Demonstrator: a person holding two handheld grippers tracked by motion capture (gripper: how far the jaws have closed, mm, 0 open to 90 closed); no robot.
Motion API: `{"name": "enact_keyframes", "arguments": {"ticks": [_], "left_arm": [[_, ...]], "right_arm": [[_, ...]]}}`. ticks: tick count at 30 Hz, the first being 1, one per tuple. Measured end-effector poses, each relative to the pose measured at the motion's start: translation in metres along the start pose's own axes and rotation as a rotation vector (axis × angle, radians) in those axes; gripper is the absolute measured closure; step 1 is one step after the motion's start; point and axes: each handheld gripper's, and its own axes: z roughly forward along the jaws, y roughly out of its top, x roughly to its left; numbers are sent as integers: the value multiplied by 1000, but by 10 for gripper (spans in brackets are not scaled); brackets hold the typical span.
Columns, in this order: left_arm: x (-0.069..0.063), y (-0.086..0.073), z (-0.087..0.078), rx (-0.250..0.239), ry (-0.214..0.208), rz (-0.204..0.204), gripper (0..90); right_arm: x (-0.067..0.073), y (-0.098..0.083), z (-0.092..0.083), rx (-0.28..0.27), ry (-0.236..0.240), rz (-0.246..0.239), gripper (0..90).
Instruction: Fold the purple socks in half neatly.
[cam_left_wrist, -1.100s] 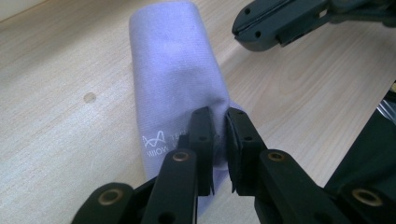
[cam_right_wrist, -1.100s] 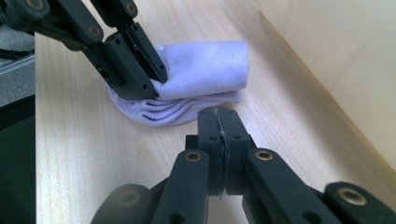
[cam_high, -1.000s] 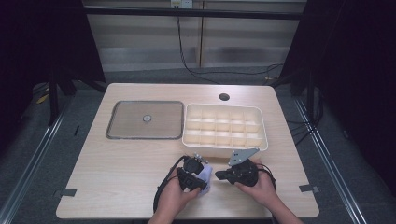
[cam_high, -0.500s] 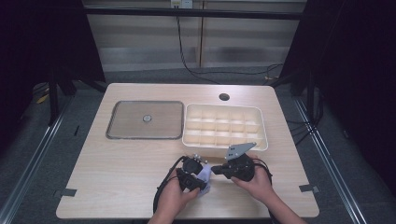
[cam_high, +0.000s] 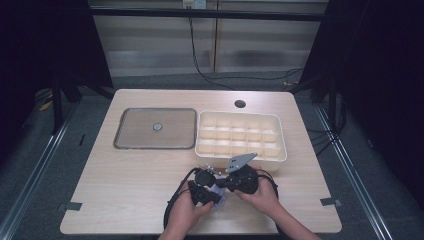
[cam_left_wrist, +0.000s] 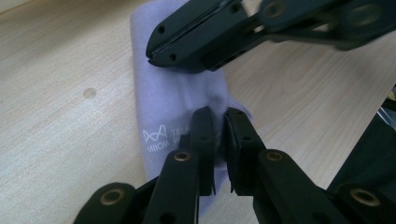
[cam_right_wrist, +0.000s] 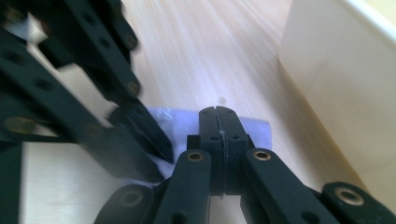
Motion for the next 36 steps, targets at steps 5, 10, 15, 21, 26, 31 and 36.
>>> {"name": "enact_keyframes", "arguments": {"ticks": [5, 10, 15, 21, 26, 31, 36], "left_arm": [[-1, 0, 0, 5, 7, 0, 831], [0, 0, 0, 0, 0, -6, 831], [0, 1, 1, 5, 2, -3, 832], [-1, 0, 0, -1, 7, -3, 830], [-1, 0, -1, -7, -16, -12, 809], [-1, 1, -5, -5, -42, -23, 778], [0, 4, -16, -18, -54, -27, 757]], "right_arm": [[-5, -4, 3, -3, 11, 26, 900], [-11, -4, -6, -11, -22, 42, 900], [-15, -10, -2, 14, -26, 49, 900], [-17, -12, -1, 19, -21, 59, 900], [-18, -14, -1, 14, -20, 61, 900], [-18, -16, -1, 11, -12, 60, 900], [-18, -17, -2, 12, -16, 65, 900]]}}
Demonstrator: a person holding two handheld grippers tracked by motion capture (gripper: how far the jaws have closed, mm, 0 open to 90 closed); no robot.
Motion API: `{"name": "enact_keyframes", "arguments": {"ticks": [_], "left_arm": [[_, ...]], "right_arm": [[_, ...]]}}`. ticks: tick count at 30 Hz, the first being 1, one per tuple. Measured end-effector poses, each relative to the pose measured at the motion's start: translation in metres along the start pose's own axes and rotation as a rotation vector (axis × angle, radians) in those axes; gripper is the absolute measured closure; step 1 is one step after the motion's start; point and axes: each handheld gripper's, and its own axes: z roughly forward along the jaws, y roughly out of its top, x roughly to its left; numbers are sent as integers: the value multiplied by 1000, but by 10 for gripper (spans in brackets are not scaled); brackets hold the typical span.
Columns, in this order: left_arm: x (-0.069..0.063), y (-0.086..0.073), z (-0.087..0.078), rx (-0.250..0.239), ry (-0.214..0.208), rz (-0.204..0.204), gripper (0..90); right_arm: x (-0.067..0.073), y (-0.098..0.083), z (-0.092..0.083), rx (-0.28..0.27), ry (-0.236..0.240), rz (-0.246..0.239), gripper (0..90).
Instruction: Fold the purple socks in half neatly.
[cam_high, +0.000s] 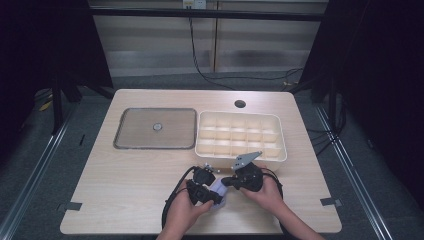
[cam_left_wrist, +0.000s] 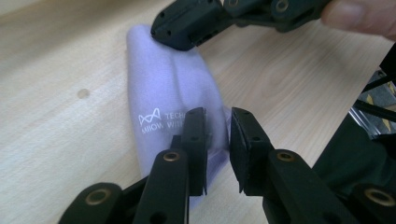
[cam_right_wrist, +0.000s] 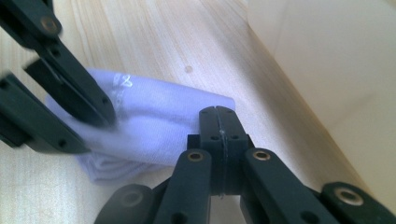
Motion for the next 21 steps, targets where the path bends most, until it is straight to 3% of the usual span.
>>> {"name": "enact_keyframes", "arguments": {"ticks": [6, 8, 15, 19, 21], "left_arm": [[5, 6, -16, -61, 6, -11, 751], [7, 6, -16, -61, 10, -21, 754], [8, 0, 5, 39, 55, 5, 779], [8, -5, 9, 49, 59, 6, 799], [8, -6, 9, 48, 64, 9, 802]], "right_arm": [[0, 0, 0, -2, -12, -10, 900], [0, 0, -1, -2, -7, -11, 900], [1, 0, -1, 0, -10, -7, 900], [2, -2, 3, 29, -26, -41, 900], [2, -4, 4, 31, -27, -34, 900]]}}
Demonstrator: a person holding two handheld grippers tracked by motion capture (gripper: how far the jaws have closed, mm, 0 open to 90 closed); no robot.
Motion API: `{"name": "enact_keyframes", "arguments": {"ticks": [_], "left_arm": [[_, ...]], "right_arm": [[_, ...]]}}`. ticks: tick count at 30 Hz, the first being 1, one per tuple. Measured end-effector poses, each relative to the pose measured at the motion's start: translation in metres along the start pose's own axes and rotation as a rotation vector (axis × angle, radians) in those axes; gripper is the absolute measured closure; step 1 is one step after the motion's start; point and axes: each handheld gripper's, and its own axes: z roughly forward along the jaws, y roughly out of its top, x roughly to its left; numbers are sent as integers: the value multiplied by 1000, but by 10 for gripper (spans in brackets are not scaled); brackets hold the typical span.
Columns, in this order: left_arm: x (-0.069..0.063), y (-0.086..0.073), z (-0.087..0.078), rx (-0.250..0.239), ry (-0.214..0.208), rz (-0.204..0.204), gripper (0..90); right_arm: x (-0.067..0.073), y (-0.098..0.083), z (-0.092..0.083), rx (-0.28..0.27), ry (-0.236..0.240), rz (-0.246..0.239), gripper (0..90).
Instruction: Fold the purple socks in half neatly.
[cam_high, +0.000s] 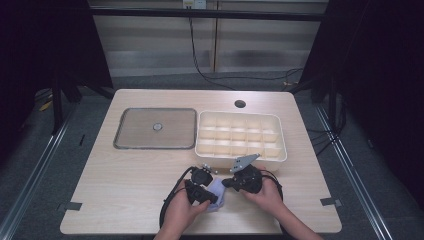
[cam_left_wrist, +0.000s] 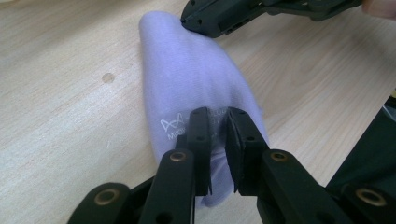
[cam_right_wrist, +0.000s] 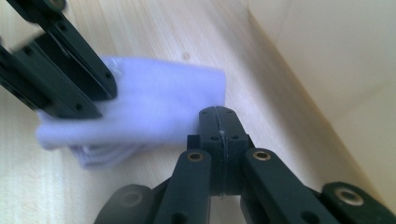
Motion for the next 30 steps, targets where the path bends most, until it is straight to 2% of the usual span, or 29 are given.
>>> {"name": "enact_keyframes", "arguments": {"ticks": [5, 8, 13, 15, 19, 23, 26, 30], "left_arm": [[-3, -1, 2, -18, 22, 5, 807], [-3, -2, 2, -33, 19, -3, 808], [-3, -2, 2, -38, 21, 2, 811], [-3, -3, 2, -36, 23, 0, 812], [-2, -3, 2, -36, 26, 3, 824], [-2, -4, 3, -48, 27, -14, 830], [-2, -4, 3, -47, 25, -18, 843], [-4, -4, 4, -46, 40, -16, 862]], "right_arm": [[-2, 0, -5, -20, 10, 19, 900], [-1, 4, -12, -41, -5, 21, 900], [8, 17, -20, -69, 14, -9, 900], [13, 22, -19, -72, 25, -34, 900], [17, 30, -12, -50, 28, -50, 900], [16, 26, -2, -24, 49, -46, 900], [14, 23, 0, -34, 65, -22, 900], [13, 24, 2, -22, 50, -32, 900]]}}
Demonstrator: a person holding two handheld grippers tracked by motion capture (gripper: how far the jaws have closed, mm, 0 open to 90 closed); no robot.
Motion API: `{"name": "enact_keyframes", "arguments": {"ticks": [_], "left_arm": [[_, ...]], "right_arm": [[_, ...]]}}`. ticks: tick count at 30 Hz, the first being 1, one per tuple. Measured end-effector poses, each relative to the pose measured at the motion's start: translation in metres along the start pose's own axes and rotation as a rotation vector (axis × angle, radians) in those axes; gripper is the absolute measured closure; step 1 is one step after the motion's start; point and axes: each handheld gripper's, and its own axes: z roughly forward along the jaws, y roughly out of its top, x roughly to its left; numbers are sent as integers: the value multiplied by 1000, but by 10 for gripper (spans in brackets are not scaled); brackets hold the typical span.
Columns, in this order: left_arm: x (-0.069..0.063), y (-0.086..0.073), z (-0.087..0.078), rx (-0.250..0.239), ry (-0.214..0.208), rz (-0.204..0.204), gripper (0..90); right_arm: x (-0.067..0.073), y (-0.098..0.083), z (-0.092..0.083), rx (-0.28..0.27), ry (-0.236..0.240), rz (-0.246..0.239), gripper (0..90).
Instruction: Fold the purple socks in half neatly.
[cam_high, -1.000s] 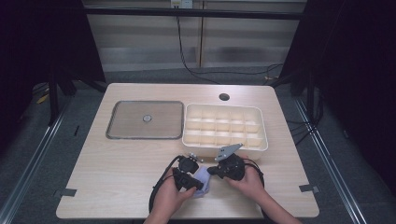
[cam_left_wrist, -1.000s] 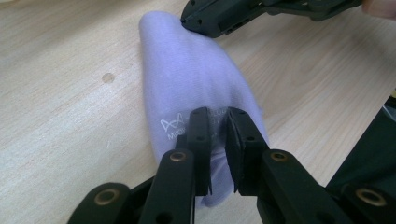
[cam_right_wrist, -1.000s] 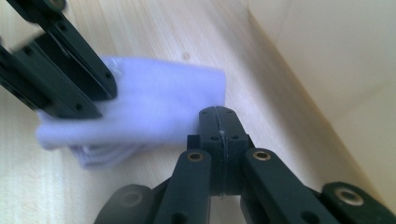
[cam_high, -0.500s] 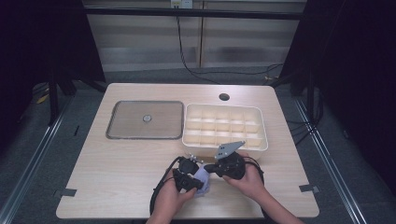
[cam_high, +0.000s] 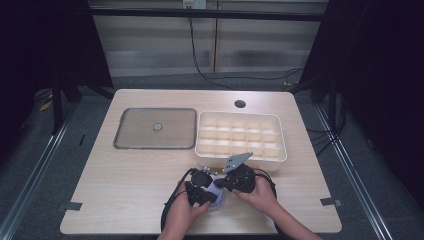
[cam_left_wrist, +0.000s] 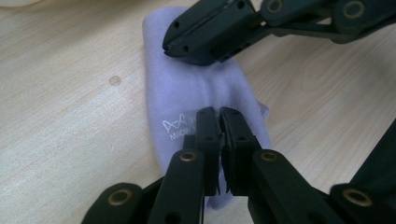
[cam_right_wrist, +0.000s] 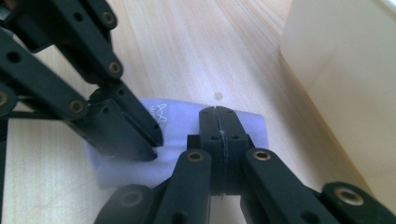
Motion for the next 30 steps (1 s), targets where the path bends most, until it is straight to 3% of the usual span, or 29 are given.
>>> {"name": "enact_keyframes", "arguments": {"ticks": [14, 26, 30], "left_arm": [[0, -2, 1, -11, 0, -13, 879], [-2, -3, 1, -24, 16, -7, 880], [-2, -5, 1, -38, 15, -21, 880]], "right_arm": [[-12, 2, 5, 17, -71, 44, 900], [-15, -2, 3, 11, -79, 57, 900], [-15, -5, -4, 5, -83, 61, 857]]}}
